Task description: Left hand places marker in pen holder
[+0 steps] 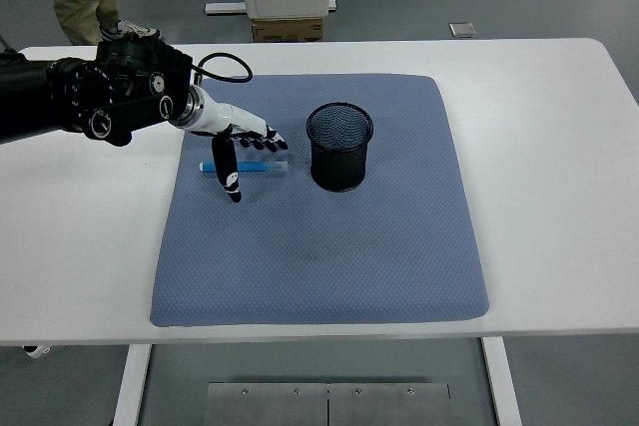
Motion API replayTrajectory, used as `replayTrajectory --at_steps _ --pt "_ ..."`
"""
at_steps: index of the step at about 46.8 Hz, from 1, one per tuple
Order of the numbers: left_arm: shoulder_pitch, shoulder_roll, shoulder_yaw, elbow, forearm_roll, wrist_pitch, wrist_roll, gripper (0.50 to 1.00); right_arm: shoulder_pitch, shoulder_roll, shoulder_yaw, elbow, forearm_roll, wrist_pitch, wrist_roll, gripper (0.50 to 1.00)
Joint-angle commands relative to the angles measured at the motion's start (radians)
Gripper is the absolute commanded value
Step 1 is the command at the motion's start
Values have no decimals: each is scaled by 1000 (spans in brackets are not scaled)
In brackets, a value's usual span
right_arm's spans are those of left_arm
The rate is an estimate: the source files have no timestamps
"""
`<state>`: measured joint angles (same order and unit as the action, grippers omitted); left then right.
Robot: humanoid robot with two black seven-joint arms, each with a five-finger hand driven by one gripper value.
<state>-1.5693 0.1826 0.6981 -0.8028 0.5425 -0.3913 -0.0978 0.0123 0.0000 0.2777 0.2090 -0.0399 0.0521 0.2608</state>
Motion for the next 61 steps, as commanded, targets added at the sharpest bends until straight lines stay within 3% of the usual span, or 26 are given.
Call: replayTrajectory --at_steps 1,6,10,25,36,44,55,61 --pt "0 0 0 1 0 -1 3 1000 0 0 0 1 0 0 0 1000" --pt "-3 0 0 1 2 -11 10 994 0 0 0 1 0 0 0 1000" --pt "-5 1 0 1 2 -26 13 927 0 0 0 0 0 0 0 1000" --pt "-8 -2 0 1 4 -26 13 818 0 0 0 0 0 0 0 1000" --pt "-5 -9 0 1 5 -24 13 786 0 0 0 1 0 0 0 1000" --pt "0 -12 -8 1 71 -17 13 669 0 0 0 1 0 0 0 1000" --pt "2 -15 -17 1 77 -11 13 666 0 0 0 1 0 0 0 1000" --pt "6 -25 -17 1 88 20 13 669 0 0 0 0 0 0 0 1000"
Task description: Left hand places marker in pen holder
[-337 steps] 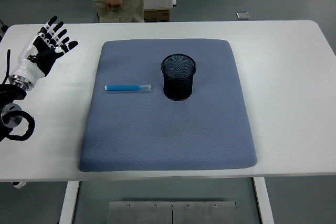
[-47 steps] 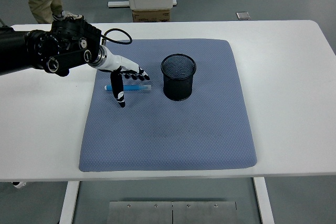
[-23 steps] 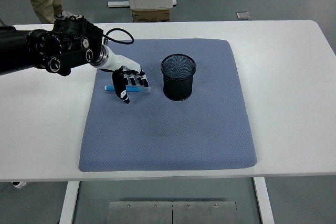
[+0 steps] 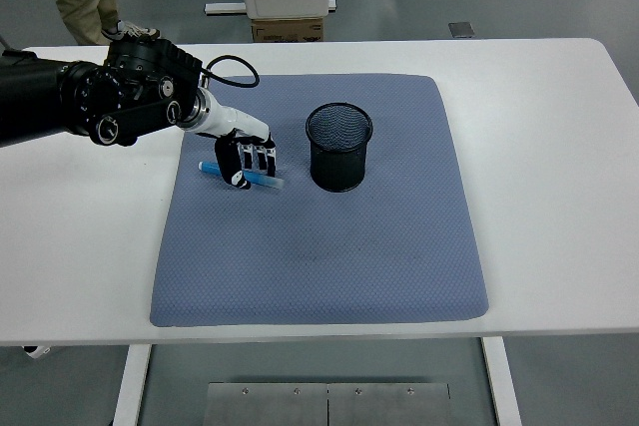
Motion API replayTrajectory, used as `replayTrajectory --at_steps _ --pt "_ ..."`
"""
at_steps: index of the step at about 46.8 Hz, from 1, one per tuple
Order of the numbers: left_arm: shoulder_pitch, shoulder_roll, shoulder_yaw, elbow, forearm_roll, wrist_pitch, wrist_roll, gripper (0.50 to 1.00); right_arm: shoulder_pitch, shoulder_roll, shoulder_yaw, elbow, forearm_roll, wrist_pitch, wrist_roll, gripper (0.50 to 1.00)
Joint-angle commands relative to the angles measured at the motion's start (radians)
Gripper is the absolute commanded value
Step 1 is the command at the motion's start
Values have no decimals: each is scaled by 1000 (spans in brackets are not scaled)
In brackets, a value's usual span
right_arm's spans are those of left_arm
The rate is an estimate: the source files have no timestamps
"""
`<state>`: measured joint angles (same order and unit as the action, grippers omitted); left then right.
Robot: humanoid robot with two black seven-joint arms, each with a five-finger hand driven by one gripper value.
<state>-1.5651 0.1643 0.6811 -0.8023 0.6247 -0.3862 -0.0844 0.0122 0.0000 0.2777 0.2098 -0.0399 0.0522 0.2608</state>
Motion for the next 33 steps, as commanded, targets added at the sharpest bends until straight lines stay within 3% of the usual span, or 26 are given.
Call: replayTrajectory --at_steps 1,33 --pt "3 -6 0 0 9 18 0 669 0 0 0 0 0 0 0 1000" --pt "25 -12 0 0 46 41 0 590 0 0 0 -1 0 0 0 1000"
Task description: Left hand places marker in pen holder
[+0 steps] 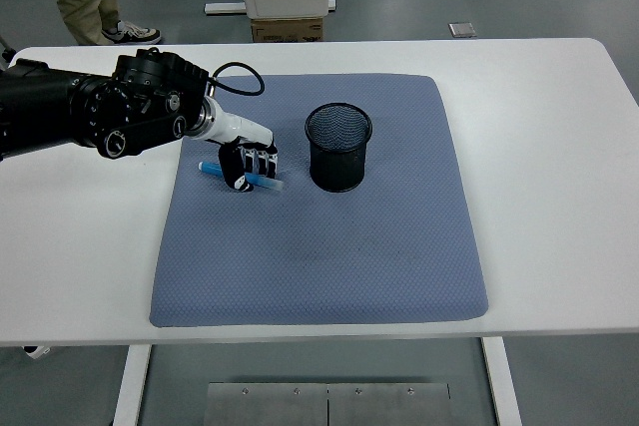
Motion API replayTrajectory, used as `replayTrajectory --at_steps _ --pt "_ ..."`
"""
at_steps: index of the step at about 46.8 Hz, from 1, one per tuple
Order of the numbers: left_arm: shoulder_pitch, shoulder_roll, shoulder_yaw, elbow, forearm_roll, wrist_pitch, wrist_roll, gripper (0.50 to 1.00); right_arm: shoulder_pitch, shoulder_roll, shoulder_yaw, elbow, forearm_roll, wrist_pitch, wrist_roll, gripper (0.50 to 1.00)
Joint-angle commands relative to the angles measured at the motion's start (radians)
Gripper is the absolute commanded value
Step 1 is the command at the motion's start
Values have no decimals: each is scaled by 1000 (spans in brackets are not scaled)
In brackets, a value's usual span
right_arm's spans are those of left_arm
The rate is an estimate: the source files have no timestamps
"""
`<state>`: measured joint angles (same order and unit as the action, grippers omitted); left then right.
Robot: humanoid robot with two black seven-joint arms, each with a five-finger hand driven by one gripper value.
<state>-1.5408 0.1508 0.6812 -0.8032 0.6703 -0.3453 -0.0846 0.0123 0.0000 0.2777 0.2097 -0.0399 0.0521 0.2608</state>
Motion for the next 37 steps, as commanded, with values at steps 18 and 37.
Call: replayTrajectory --at_steps 18,37 --pt "-1 1 -5 7 0 0 0 572 0 0 0 0 0 0 0 1000" --pt "-1 3 -5 9 0 0 0 555 0 0 0 0 0 0 0 1000"
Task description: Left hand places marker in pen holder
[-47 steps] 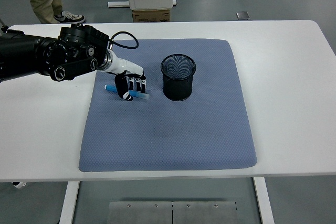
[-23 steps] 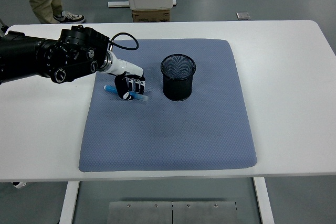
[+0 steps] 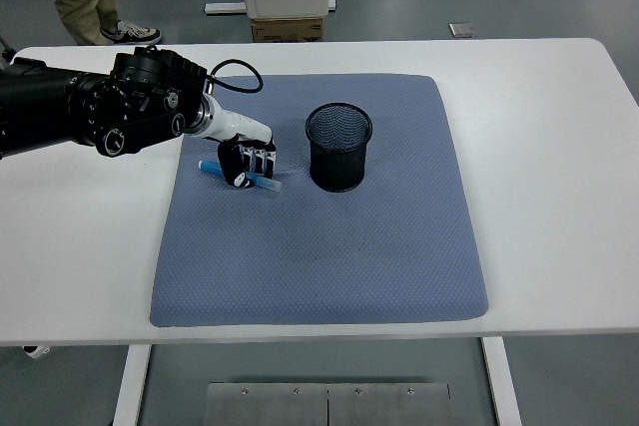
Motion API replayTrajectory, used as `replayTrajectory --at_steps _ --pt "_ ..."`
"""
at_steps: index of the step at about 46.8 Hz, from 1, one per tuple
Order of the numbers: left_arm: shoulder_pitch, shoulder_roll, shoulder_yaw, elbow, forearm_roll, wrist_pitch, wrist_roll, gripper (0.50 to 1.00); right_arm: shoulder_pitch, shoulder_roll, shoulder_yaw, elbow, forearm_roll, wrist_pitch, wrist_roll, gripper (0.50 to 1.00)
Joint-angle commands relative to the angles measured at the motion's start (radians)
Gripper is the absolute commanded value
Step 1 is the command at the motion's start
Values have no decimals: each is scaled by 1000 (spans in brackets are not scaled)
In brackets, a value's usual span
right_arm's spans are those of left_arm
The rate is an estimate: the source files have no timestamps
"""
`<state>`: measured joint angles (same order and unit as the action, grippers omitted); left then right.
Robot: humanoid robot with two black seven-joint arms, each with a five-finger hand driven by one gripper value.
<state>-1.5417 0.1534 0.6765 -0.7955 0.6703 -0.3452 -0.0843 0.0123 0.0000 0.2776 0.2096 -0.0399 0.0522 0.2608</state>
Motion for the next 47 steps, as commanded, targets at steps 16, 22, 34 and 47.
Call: replayTrajectory --at_steps 16,22,34,47 --pt "-8 0 -2 7 3 -3 0 502 0 0 0 1 0 0 0 1000" --pt "-9 0 -2 7 3 -5 0 500 0 0 0 1 0 0 0 1000" --pt "-9 0 -3 7 3 -3 -2 578 0 0 0 1 0 0 0 1000" --pt "-9 0 -3 7 2 -2 -2 634 0 0 0 -1 0 0 0 1000"
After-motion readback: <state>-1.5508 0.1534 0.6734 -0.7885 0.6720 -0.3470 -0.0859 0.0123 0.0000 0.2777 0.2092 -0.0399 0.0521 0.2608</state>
